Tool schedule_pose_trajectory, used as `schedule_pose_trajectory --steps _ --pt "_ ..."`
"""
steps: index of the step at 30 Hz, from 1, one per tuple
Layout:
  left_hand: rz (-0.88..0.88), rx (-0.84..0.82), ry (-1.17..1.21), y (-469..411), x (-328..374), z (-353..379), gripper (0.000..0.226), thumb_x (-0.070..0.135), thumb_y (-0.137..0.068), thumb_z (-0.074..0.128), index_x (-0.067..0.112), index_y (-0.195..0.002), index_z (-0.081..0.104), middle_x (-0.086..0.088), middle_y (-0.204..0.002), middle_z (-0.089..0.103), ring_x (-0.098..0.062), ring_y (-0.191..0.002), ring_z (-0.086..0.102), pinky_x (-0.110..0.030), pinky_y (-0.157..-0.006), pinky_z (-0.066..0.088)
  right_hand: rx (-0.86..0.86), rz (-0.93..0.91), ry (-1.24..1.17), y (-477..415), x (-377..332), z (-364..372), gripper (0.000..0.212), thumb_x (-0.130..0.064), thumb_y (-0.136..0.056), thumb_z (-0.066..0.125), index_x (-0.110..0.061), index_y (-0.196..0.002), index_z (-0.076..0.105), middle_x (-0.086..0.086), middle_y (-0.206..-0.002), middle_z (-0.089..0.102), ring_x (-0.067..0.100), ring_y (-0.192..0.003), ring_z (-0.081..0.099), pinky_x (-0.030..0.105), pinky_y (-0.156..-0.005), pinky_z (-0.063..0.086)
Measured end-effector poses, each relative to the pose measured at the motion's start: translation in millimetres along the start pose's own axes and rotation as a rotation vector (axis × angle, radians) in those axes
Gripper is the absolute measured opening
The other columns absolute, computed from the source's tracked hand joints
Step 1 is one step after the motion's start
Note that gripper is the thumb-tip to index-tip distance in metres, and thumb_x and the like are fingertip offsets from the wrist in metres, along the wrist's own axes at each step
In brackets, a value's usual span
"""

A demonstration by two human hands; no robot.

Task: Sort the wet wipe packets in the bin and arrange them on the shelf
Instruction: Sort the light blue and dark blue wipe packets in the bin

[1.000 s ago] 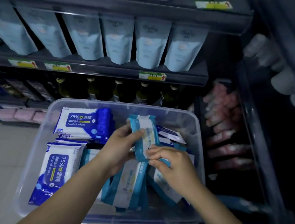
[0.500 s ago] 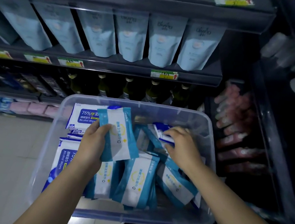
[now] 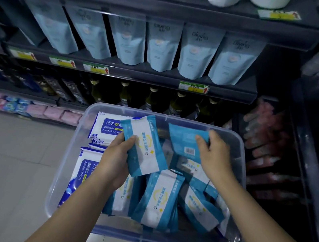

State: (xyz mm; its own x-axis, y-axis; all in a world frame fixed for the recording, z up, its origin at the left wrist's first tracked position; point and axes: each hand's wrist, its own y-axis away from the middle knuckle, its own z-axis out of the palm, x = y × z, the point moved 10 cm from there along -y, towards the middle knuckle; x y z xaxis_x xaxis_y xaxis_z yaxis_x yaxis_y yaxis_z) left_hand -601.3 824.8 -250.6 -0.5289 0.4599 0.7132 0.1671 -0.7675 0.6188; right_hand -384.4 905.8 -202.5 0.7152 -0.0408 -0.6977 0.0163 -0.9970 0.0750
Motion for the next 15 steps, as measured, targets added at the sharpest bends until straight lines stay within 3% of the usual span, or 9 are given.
schedule_pose_trajectory --steps 2,4,5,7,9,12,15 --pt "-0.006 -0.009 0.024 -0.6 -0.8 2.5 0.022 0.016 -0.101 0.041 0.014 -0.117 0.056 -0.009 -0.117 0.066 -0.022 -0.099 0.065 -0.036 -0.077 0.054 0.121 -0.041 -0.093 11.5 -21.6 -21.0 0.029 -0.022 -0.095 0.051 -0.016 -0.072 0.034 -0.001 -0.06 0.04 0.015 -0.054 0.039 0.038 -0.053 0.032" --pt "-0.02 -0.034 0.061 0.7 -2.3 9.5 0.025 0.019 -0.102 0.038 0.013 -0.118 0.056 -0.01 -0.118 0.066 -0.02 -0.099 0.066 -0.034 -0.074 0.056 0.139 -0.237 -0.135 31.6 -59.4 -24.2 0.011 -0.019 -0.095 0.051 -0.014 -0.085 0.049 0.001 -0.074 0.058 0.013 -0.063 0.051 0.033 -0.058 0.042" --pt "-0.029 -0.062 0.087 2.2 -3.0 15.8 0.029 0.023 -0.103 0.036 0.011 -0.121 0.056 -0.011 -0.118 0.066 -0.02 -0.1 0.067 -0.033 -0.073 0.057 0.085 -0.346 -0.145 42.9 -77.6 -15.6 0.005 -0.017 -0.093 0.05 -0.014 -0.093 0.053 0.004 -0.09 0.065 0.014 -0.076 0.058 0.026 -0.07 0.046" --pt "-0.056 -0.124 0.125 5.2 -4.3 27.1 0.046 0.038 -0.101 0.032 0.006 -0.125 0.056 -0.014 -0.116 0.067 -0.023 -0.102 0.067 -0.033 -0.075 0.058 -0.102 -0.586 -0.027 65.6 -103.3 17.4 0.016 -0.019 -0.086 0.047 -0.015 -0.097 0.058 0.007 -0.115 0.064 0.014 -0.106 0.054 0.017 -0.097 0.037" --pt "-0.057 -0.164 0.128 8.0 -1.8 32.5 0.057 0.049 -0.096 0.034 0.004 -0.125 0.055 -0.017 -0.116 0.067 -0.026 -0.104 0.066 -0.037 -0.084 0.056 -0.247 -0.764 0.139 83.8 -107.5 47.3 0.026 -0.031 -0.083 0.048 -0.013 -0.087 0.067 0.006 -0.124 0.062 0.015 -0.121 0.045 0.027 -0.107 0.03" --pt "0.025 -0.16 0.082 6.5 8.3 26.6 0.046 0.034 -0.099 0.04 0.002 -0.131 0.045 -0.019 -0.121 0.063 -0.031 -0.111 0.062 -0.044 -0.095 0.051 -0.401 -0.598 0.067 78.4 -90.8 55.3 0.037 -0.042 -0.088 0.049 -0.013 -0.093 0.072 -0.002 -0.131 0.058 0.009 -0.127 0.043 0.027 -0.109 0.03" --pt "0.046 -0.148 0.051 7.0 9.2 23.0 0.035 0.026 -0.102 0.036 0.007 -0.129 0.049 -0.016 -0.12 0.065 -0.03 -0.111 0.062 -0.047 -0.095 0.049 -0.264 -0.478 -0.052 62.8 -80.8 33.7 0.025 -0.026 -0.089 0.054 -0.014 -0.101 0.072 -0.006 -0.123 0.061 0.002 -0.114 0.053 0.023 -0.1 0.041"
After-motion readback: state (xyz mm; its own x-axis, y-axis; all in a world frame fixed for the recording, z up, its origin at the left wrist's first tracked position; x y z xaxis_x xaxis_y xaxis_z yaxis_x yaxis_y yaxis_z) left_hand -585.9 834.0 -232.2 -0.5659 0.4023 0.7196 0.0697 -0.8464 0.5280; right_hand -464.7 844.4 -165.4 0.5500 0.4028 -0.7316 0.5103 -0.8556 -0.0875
